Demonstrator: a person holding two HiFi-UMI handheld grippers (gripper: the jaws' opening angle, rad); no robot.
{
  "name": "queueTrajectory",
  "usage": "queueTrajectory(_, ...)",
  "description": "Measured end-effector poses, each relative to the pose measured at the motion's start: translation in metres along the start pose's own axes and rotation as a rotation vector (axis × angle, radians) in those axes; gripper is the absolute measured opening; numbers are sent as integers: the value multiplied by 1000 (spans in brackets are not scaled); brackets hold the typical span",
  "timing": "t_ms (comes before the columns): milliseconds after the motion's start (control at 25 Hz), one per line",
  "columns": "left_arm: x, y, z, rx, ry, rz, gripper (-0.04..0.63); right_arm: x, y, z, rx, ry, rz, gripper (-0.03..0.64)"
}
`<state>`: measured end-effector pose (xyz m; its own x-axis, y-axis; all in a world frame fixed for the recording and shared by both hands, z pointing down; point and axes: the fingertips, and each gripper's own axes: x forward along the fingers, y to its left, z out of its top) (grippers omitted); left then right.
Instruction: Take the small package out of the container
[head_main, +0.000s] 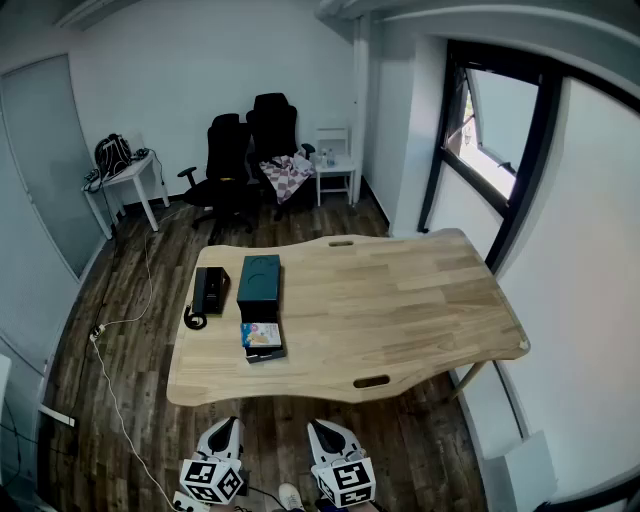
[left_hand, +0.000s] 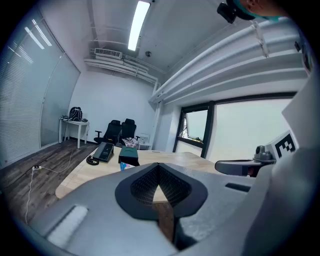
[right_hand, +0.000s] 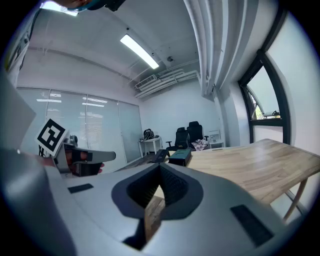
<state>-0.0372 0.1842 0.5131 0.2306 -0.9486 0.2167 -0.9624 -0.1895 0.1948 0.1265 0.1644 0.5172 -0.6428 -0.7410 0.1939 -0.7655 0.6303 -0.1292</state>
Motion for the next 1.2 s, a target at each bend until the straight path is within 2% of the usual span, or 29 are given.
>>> queueTrajectory(200, -8, 7, -2, -44, -11, 11, -2, -3, 8, 1, -6, -1, 7, 5)
queueTrajectory(680, -2, 1, -4, -47, -8, 25, -2, -10, -2, -2, 4, -16, 5, 5)
queueTrajectory(920, 30, 15, -2, -39, 8, 18, -2, 17, -21, -7, 12, 3, -17, 6)
queueTrajectory(1040, 58, 36, 2, -28, 4, 14, -2, 49, -34, -6, 10, 12, -30, 5)
queueTrajectory(1200, 107, 73, 13, -58, 4, 5, -2, 100, -54, 2, 2, 26, -52, 5)
